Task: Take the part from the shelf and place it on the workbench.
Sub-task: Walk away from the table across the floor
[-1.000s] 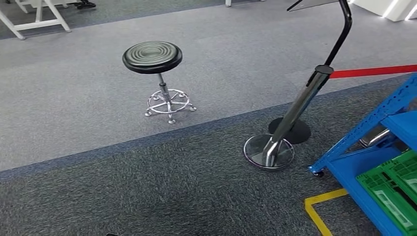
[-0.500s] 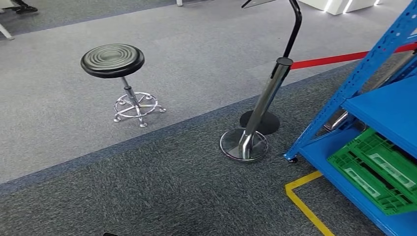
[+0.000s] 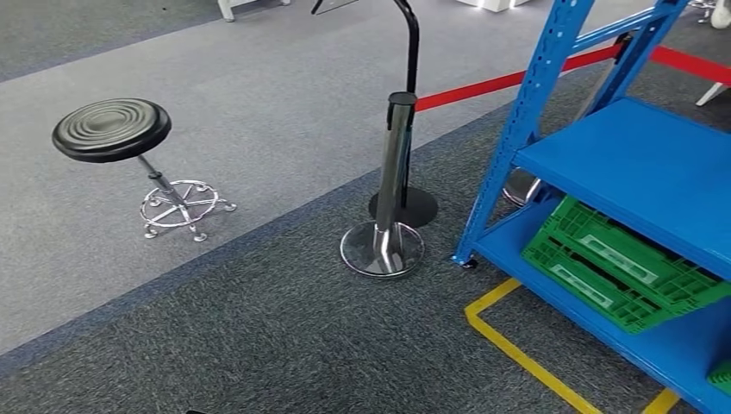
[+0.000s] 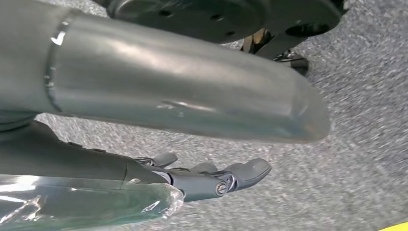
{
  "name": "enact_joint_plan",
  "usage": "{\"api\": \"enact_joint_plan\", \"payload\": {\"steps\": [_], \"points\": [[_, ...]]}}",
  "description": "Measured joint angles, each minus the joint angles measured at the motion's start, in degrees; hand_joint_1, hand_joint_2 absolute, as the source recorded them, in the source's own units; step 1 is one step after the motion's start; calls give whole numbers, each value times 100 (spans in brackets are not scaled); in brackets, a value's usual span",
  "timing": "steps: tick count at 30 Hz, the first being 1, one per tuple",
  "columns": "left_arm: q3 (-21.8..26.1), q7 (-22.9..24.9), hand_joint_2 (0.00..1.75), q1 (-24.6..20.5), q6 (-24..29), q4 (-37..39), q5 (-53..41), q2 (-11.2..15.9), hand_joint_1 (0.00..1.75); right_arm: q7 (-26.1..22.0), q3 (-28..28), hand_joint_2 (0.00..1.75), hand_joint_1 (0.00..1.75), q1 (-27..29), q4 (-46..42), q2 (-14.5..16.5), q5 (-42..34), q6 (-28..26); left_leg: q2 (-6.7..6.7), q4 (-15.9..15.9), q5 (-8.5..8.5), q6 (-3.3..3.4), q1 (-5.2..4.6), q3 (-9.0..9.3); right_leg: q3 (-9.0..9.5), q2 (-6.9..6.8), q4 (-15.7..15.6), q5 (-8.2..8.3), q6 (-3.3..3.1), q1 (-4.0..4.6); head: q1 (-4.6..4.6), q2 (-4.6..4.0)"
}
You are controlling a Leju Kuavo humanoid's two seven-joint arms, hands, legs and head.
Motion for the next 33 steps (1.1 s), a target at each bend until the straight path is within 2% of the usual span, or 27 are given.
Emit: {"api": "enact_joint_plan", "payload": {"steps": [2,3,4,5,6,8,10,11,12,13,14,15,16,18,19,21,23,24,25,26,27,28,29,30,31,32,33], "points": [[14,-15,0,1,-4,0,-5,14,0,-37,-28,0,0,-33,26,8,38,0,-277,-663,332,91,-1,273,-12,154,11,12,29,11,4,0],[23,-20,0,1,-7,0,-9,20,0,-54,-41,0,0,-56,40,13,57,1,-381,-868,381,122,-3,352,-40,221,20,24,55,8,2,0],[31,-25,0,-5,-8,0,-12,26,0,-69,-56,0,0,-74,57,19,75,2,-420,-956,369,142,-6,379,-74,284,22,42,92,1,2,0],[36,-30,0,-13,-9,0,-15,24,0,-80,-73,0,0,-83,73,21,90,3,-379,-999,360,149,-10,387,-110,342,14,63,131,-12,-3,0],[38,-34,0,-24,-11,0,-18,16,0,-91,-91,0,0,-85,90,23,104,4,-314,-1044,374,161,-3,394,-147,343,14,73,168,-21,-3,0],[45,-44,0,-33,-14,0,-22,5,0,-114,-135,0,0,-98,127,24,138,3,-171,-1123,422,204,18,406,-273,101,178,-51,226,-14,22,0],[61,-52,0,-17,-16,0,-24,4,0,-132,-175,0,0,-144,157,22,159,1,9,-1155,437,237,20,404,-564,-223,775,-407,271,-11,53,0],[73,-55,0,-8,-17,0,-24,5,0,-135,-188,0,0,-166,170,22,162,1,106,-1153,436,245,14,396,-737,-292,1157,-588,296,-20,65,0],[83,-56,0,-4,-17,0,-24,4,0,-138,-198,0,0,-176,185,21,162,1,199,-1151,435,245,9,390,-852,-324,1438,-687,321,-29,64,0],[91,-57,0,-7,-19,0,-24,0,0,-141,-205,0,0,-178,199,21,162,2,284,-1149,432,242,7,386,-868,-346,1527,-679,343,-41,64,0],[96,-57,0,-13,-19,0,-24,-5,0,-143,-212,0,0,-175,211,21,162,2,361,-1144,428,235,8,386,-770,-379,1400,-575,361,-53,67,0],[99,-57,0,-20,-20,0,-24,-10,0,-144,-221,0,0,-174,220,21,163,1,428,-1139,419,221,9,393,-563,-439,1069,-407,371,-65,66,0],[103,-57,0,-25,-21,0,-24,-14,0,-146,-230,0,0,-181,226,21,163,1,490,-1127,406,194,1,404,-321,-566,655,-268,375,-67,68,0],[107,-57,0,-25,-22,0,-24,-15,0,-150,-241,0,0,-206,230,21,164,1,590,-1088,373,120,-28,417,19,-730,85,-127,309,-51,56,0],[108,-57,0,-30,-22,0,-24,-14,0,-153,-244,0,0,-213,233,21,164,1,634,-1073,365,85,-41,426,59,-754,-7,-129,263,-35,44,0],[109,-57,0,-49,-21,0,-24,-14,0,-157,-250,0,0,-197,244,21,164,0,694,-1067,352,29,-32,447,32,-644,-8,-118,170,-23,23,0],[110,-58,0,-58,-21,0,-26,-10,0,-161,-258,0,0,-184,256,21,169,-1,514,-922,193,-33,-4,415,30,-545,-17,-96,99,-37,15,0],[111,-60,0,-52,-21,0,-29,-9,0,-168,-263,0,0,-194,261,21,178,-1,367,-692,19,-56,6,325,39,-489,-23,-78,66,-46,9,0],[113,-62,0,-44,-21,0,-34,-7,0,-176,-268,0,0,-209,267,21,191,-1,223,-357,-188,-63,8,187,27,-428,-21,-66,44,-46,3,0],[115,-64,0,-33,-20,1,-40,-8,0,-187,-275,0,0,-225,277,21,207,-1,149,40,-380,-59,7,14,17,-359,-19,-55,25,-42,1,0],[118,-68,0,-25,-18,1,-47,-9,0,-196,-284,0,0,-234,290,21,222,-2,113,375,-498,-51,7,-138,11,-283,-17,-50,17,-36,1,0],[122,-71,0,-22,-15,1,-54,-9,0,-202,-295,0,0,-237,304,21,233,-3,98,554,-504,-38,5,-227,11,-206,-15,-47,13,-31,-1,0],[126,-76,0,-23,-10,2,-61,-8,0,-209,-310,0,0,-237,319,21,245,-5,88,533,-393,-20,5,-230,16,-126,-12,-46,12,-26,1,0],[130,-86,0,-26,0,2,-67,-7,0,-219,-325,0,0,-239,331,21,256,-6,54,303,-189,5,4,-138,24,-46,-10,-44,14,-24,-1,0],[136,-99,0,-27,10,2,-70,-4,0,-230,-337,0,0,-245,344,22,267,-7,-49,-46,52,37,5,4,30,31,-8,-42,18,-24,-1,0],[143,-117,0,-27,22,3,-73,0,0,-244,-348,0,0,-261,357,23,279,-8,-220,-396,244,76,10,142,28,106,1,-41,30,-16,1,0],[151,-136,0,-26,31,5,-74,3,0,-256,-355,0,0,-278,368,24,288,-9,-368,-684,350,102,17,255,8,180,14,-35,52,-16,0,0]]}}
